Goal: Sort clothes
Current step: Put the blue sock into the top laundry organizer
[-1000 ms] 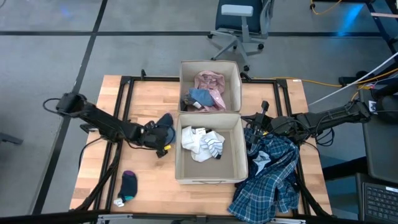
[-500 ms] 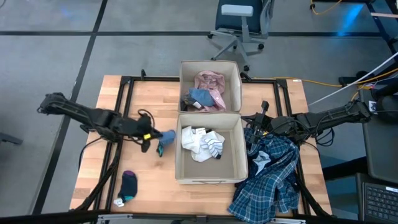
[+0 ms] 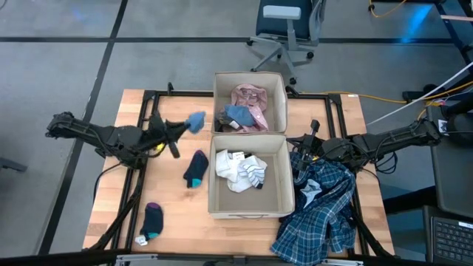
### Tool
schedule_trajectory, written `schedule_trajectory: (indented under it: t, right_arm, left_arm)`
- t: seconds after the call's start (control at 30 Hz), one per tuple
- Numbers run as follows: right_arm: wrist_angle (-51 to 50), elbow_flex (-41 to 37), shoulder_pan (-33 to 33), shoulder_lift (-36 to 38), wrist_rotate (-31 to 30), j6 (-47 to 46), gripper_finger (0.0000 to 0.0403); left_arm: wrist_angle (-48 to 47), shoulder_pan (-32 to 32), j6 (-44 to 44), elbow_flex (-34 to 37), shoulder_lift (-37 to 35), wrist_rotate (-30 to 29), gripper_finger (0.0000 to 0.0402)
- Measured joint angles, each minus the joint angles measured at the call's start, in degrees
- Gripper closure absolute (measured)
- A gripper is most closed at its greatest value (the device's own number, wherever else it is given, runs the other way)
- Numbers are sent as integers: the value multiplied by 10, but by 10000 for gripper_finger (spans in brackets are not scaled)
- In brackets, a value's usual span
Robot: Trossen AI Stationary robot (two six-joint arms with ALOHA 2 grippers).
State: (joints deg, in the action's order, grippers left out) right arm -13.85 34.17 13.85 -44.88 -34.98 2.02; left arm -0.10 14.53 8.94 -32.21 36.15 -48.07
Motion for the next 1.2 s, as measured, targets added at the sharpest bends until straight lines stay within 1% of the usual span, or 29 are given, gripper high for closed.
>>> schedule_trajectory:
  t: [0.07,0.2,0.3,0.43,0.53,0.63,0.73,0.87,0.93,1.07,1.2]
  right_arm:
    - [0,0,0,0,0,3,395]
    - [5,0,0,0,-1,14,395]
    - [5,0,0,0,-2,14,395]
    - [5,0,0,0,-2,14,395]
    - [5,0,0,0,-2,15,395]
    - [5,0,0,0,-2,17,395]
    - [5,0,0,0,-2,17,395]
    - [5,0,0,0,-2,17,395]
    - [5,0,0,0,-2,17,395]
    - [5,0,0,0,-2,17,395]
    - [5,0,0,0,-2,17,395]
  left_arm:
    - [59,-20,-62,0,13,-1,382]
    - [164,-69,-157,0,54,5,382]
    - [218,-111,-185,-1,91,48,382]
    - [225,-167,-185,-32,152,119,382]
    - [211,-199,-191,-75,210,157,382]
    - [173,-228,-206,-131,269,186,382]
    - [111,-254,-210,-199,324,208,382]
    - [11,-286,-209,-286,387,258,382]
    - [-24,-296,-211,-316,413,263,382]
    - [-40,-309,-213,-333,446,264,382]
    - [-45,-316,-209,-333,455,265,377]
